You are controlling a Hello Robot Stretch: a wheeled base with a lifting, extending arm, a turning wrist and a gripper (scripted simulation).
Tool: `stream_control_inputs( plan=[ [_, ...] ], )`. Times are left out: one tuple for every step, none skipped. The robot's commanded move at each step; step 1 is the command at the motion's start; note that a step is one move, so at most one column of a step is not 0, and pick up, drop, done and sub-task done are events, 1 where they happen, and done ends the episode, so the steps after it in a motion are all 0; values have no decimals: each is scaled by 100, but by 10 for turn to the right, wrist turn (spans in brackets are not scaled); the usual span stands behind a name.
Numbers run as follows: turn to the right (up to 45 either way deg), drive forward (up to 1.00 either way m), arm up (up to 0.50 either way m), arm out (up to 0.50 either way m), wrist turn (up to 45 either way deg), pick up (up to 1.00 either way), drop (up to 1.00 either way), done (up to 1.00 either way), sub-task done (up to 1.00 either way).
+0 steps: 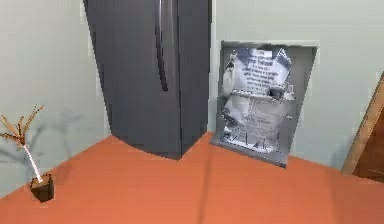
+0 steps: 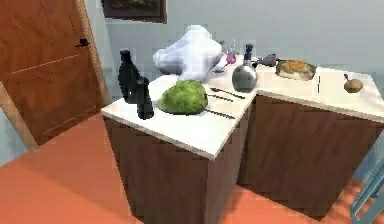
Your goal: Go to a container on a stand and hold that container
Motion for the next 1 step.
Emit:
stream_control_inputs(
  plan=[
    [-450,0,0,0,0,0,0,0,0]
  ],
)
